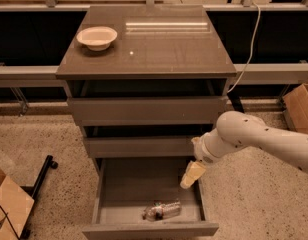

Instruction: Pick water bottle from bottom drawer and place on counter

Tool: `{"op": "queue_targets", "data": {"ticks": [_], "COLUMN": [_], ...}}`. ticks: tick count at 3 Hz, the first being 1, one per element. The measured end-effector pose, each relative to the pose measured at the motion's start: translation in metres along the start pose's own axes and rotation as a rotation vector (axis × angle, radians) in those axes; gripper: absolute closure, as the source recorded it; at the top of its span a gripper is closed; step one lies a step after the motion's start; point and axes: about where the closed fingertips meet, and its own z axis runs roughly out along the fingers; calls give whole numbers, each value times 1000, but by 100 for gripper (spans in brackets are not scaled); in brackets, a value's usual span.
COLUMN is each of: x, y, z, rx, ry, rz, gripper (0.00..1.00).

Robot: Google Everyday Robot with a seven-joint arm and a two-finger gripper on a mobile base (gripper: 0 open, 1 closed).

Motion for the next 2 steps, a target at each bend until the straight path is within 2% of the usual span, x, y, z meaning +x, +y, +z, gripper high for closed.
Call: {"op": "queue_targets", "data": {"ticks": [1,2], "x": [13,12], "y": [-2,1], "z": [46,45], "rx": [-65,-67], "ry": [-108,-96], "rz": [2,2], "gripper": [0,0]}}
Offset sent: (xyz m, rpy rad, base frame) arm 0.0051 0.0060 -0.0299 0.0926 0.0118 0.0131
